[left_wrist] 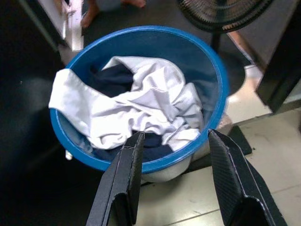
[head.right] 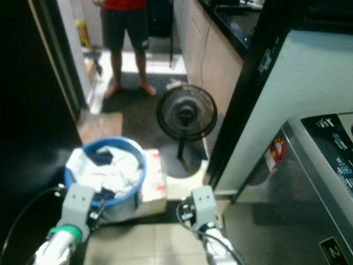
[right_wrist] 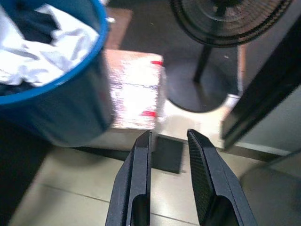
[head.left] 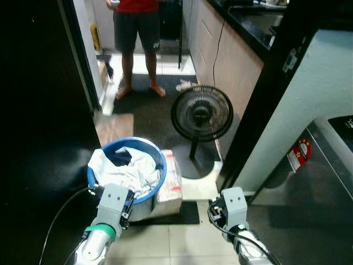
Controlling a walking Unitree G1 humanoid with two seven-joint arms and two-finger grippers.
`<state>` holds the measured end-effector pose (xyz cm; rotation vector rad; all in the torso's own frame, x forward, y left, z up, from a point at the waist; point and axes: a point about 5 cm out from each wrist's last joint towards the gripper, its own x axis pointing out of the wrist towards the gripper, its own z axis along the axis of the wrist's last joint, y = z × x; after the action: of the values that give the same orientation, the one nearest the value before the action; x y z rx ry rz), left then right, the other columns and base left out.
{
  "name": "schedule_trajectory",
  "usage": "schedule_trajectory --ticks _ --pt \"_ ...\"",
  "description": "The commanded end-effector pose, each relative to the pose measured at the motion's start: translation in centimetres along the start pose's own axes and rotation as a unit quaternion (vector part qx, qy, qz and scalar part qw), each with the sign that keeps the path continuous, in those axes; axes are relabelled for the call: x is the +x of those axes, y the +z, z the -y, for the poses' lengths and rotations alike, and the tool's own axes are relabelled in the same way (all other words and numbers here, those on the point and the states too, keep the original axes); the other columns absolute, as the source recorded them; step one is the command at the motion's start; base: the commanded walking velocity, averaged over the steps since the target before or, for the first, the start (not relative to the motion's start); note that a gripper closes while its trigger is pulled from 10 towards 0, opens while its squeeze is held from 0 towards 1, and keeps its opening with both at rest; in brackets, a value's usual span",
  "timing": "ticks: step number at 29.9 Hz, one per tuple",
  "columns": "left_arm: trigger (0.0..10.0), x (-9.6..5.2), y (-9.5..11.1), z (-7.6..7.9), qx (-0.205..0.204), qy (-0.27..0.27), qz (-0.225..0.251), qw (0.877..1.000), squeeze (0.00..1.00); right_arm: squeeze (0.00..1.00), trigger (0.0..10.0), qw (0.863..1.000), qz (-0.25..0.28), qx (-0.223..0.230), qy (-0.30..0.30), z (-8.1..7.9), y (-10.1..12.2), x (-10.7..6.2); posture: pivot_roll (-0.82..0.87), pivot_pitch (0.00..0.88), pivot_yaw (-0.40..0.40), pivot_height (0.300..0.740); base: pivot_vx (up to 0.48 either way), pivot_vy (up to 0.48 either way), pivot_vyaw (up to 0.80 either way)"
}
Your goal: Clothes washing
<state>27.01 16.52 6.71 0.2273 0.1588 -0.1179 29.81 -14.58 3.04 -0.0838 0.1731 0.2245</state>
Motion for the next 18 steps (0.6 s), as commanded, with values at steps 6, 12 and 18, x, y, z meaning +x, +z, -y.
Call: schedule_trajectory --ticks 6,12,18 --pt "10.0 -0.02 -0.34 0.14 0.006 0.001 -0.001 1.000 0.00 0.00 10.0 1.000 -0.003 -0.008 0.007 -0.25 -0.33 -0.09 0.11 0.057 -0.020 0.740 0.469 0.000 0.63" --pt "10.0 0.01 -0.36 0.08 0.007 0.003 -0.001 1.000 0.00 0.00 10.0 1.000 -0.001 -0.007 0.006 -0.24 -0.26 -0.04 0.11 0.057 -0.020 0.740 0.443 0.000 0.00" --pt "10.0 0.05 -0.37 0.04 0.007 0.005 -0.002 1.000 0.00 0.00 10.0 1.000 -0.002 -0.011 0.005 -0.19 -0.31 -0.01 0.11 0.060 -0.021 0.740 0.402 0.000 0.09"
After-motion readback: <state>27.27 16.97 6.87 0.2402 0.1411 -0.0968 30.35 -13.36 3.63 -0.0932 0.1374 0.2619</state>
